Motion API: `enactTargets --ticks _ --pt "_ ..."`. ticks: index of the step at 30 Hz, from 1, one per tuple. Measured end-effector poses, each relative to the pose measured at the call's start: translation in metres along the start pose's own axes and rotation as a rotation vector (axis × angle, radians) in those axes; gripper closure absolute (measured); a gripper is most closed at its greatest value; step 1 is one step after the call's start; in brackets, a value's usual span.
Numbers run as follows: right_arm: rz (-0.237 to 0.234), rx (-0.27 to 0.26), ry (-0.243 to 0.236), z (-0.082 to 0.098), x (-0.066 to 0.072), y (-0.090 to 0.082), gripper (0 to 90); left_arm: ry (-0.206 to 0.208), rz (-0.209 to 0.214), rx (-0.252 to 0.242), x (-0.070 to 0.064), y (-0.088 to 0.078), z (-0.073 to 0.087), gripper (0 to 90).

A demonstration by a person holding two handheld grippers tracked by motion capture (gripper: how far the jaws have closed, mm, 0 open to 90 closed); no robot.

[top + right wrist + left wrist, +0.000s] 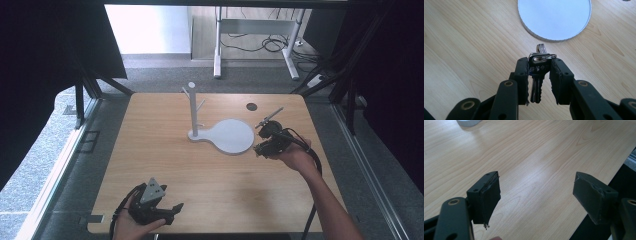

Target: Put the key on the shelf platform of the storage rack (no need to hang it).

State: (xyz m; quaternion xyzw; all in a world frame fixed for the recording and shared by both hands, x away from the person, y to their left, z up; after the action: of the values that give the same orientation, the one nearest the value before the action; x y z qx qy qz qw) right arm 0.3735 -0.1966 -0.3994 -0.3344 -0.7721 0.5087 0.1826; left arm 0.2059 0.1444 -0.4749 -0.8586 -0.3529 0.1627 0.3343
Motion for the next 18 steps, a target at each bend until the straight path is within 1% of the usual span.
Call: enactTargets --ticks 18 --pt "-0.008 0.013 -0.011 -0.015 -0.001 0.007 69.4 -0.005 0.000 -0.005 0.001 -0.001 0.000 22.3"
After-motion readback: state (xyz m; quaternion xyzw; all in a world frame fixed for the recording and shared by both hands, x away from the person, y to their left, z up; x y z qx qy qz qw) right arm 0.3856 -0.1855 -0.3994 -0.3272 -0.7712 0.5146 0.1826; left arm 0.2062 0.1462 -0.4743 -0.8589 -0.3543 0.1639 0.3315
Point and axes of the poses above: each handheld gripper's, and its own axes: y roughly forward along the jaws, z roughly out of its underside, x roughly to its left, the point moved 2 cm from there along y, roughly forward along the jaws
